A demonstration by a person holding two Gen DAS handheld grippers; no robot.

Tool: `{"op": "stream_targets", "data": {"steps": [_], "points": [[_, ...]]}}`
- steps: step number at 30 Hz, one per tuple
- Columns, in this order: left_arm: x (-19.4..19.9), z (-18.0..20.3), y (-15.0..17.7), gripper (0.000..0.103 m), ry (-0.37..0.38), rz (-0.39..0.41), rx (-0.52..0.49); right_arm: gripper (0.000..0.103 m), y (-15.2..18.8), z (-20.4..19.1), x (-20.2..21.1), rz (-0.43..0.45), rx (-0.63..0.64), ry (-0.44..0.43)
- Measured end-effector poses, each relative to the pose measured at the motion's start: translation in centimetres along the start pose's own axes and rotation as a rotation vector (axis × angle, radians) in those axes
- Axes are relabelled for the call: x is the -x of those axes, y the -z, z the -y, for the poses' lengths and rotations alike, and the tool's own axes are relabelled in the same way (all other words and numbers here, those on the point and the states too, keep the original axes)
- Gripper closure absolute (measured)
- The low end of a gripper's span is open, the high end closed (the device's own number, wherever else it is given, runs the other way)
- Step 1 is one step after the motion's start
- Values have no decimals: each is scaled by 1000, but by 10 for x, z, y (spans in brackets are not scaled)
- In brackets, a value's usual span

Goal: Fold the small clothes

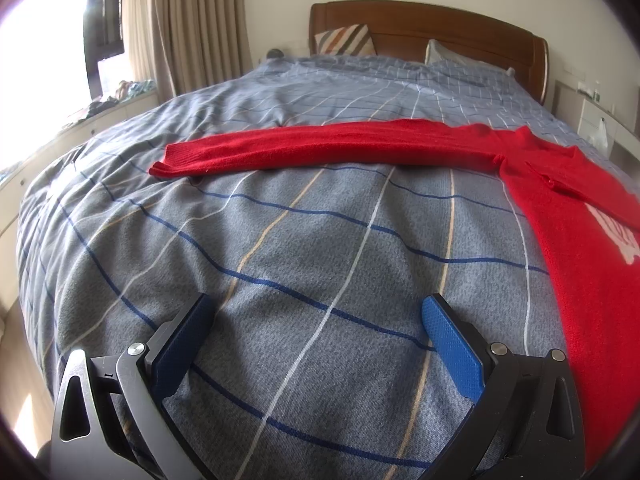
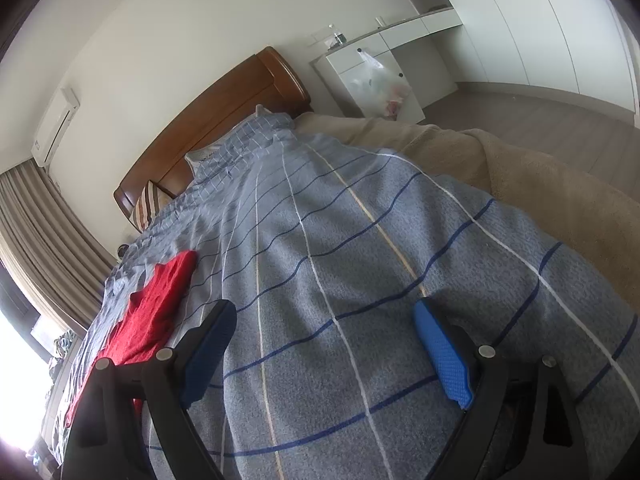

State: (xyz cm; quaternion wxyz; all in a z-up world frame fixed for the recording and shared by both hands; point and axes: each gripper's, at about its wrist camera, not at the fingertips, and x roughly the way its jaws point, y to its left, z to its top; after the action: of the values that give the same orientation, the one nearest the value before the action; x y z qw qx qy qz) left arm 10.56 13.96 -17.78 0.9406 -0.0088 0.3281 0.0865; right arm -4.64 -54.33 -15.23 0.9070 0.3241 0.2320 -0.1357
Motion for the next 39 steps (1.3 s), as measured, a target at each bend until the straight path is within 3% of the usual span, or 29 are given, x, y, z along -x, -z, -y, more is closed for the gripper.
{"op": "stream_targets", "data": {"steps": [33,35,39], "points": [[1,0,-2,0,24,-47,-17,14,0,0,-1,0,0,0],[3,0,-7,0,42,-79,-20,14,0,0,0,0,-1,-1],[20,-14,-27,1,161,-110,25,13,0,0,-1,-1,-1,-1]]}}
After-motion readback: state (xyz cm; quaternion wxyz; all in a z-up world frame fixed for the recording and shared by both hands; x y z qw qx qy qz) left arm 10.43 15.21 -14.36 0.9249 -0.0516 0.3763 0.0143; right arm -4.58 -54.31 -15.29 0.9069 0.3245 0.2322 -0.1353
